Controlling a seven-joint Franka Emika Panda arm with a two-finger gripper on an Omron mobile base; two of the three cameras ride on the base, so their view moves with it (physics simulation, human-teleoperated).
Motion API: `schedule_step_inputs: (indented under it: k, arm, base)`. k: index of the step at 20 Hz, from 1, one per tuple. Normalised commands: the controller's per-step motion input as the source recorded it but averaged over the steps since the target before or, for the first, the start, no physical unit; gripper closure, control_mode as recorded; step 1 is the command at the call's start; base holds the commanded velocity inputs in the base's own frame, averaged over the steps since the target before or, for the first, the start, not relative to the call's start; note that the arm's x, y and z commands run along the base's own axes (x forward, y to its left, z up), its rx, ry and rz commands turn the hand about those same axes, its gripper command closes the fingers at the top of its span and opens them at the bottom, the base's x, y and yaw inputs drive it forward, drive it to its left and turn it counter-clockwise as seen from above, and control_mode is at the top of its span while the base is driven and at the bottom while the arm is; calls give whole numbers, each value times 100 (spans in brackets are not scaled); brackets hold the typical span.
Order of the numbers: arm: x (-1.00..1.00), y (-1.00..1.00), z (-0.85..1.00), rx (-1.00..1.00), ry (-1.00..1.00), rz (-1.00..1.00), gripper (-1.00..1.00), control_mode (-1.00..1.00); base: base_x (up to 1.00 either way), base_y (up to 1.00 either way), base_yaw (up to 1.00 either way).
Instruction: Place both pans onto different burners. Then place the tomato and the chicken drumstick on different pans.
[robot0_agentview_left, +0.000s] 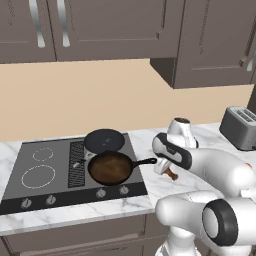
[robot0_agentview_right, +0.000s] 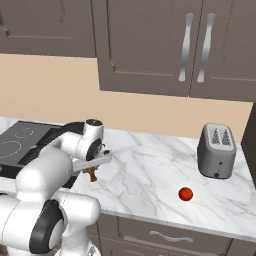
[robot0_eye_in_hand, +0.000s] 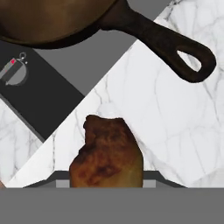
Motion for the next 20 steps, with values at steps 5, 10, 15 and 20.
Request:
schedule_step_inputs:
  k: [5,10,15,20]
  arm:
    - [0,17,25,-1,1,0,100,-100]
    - [1,20,27,-1,4,0,100,-100]
    - [5,20,39,-1,4,0,100,-100]
    - [11,18,43,-2,3,-1,100,-100]
  base:
    - [0,0,0]
    - [0,0,0]
    - [0,0,0]
    - [0,0,0]
